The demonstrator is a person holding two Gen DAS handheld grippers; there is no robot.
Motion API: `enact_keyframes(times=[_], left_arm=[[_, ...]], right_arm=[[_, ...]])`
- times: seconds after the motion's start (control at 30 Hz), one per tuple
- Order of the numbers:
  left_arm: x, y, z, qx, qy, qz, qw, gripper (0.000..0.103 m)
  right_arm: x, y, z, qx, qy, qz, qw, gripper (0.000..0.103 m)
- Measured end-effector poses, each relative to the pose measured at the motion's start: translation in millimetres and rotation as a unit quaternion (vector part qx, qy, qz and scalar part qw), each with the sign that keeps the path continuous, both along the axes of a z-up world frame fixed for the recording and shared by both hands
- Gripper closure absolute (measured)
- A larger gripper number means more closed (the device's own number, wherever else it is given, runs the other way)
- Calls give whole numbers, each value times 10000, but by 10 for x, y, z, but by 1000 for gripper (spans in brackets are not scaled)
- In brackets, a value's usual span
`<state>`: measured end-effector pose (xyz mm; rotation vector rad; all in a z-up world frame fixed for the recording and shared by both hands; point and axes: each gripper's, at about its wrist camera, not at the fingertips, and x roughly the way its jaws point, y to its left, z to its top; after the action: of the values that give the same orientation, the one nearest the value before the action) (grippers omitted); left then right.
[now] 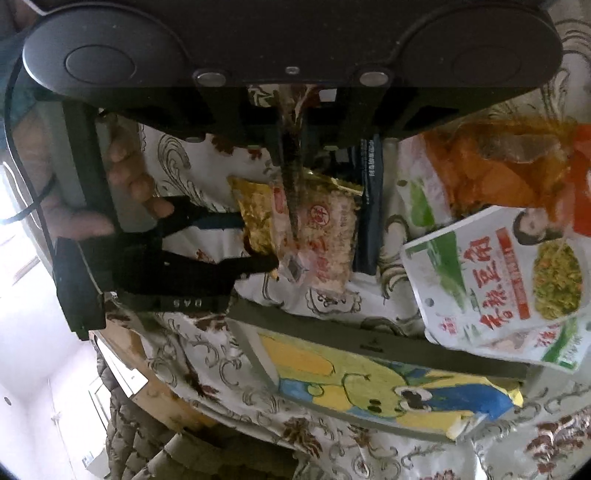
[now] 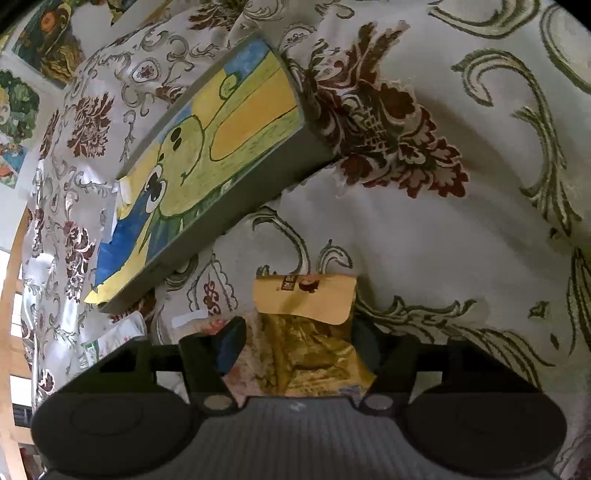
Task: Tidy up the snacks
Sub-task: 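Grasp the gold foil pack with the right tool while the left tool grasps the brown stick snack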
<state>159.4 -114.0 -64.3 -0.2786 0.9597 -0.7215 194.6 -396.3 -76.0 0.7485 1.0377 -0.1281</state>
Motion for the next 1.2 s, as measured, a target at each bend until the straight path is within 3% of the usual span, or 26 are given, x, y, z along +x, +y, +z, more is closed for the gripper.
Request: enact_keyframes(times=[0.33,0.4,0.47,0.6,0.8,0.9,0.93,1.2], left_arm=[[81,-74,-27,-38,-215,-214,9995,94],[118,-112,-37,12,-285,-308,9991,92],[157,-143,-42,28,-342,-352,9988,84],[272,-164,-65,-245,-231,-342,9988,82],[351,-176,-89,-203,-199,-204,9994,90],[355,-120,-90,-248,-75,13,9997,92],[353,-100,-91,-294,-31,67,9995,93],[224,-76,42,-80,-437,267,9987,96]], right_arm=[[3,151,44,-561,145,428,9974,40],[25,164,39,-569,142,481,9971,38],[46,163,17,-485,149,500,9975,31],[71,185,-15,-406,118,552,9976,23],[35,198,37,-404,145,515,9978,36],[4,165,53,-448,174,465,9978,48],[-2,150,48,-499,229,429,9976,57],[-58,215,118,-744,113,547,9957,60]])
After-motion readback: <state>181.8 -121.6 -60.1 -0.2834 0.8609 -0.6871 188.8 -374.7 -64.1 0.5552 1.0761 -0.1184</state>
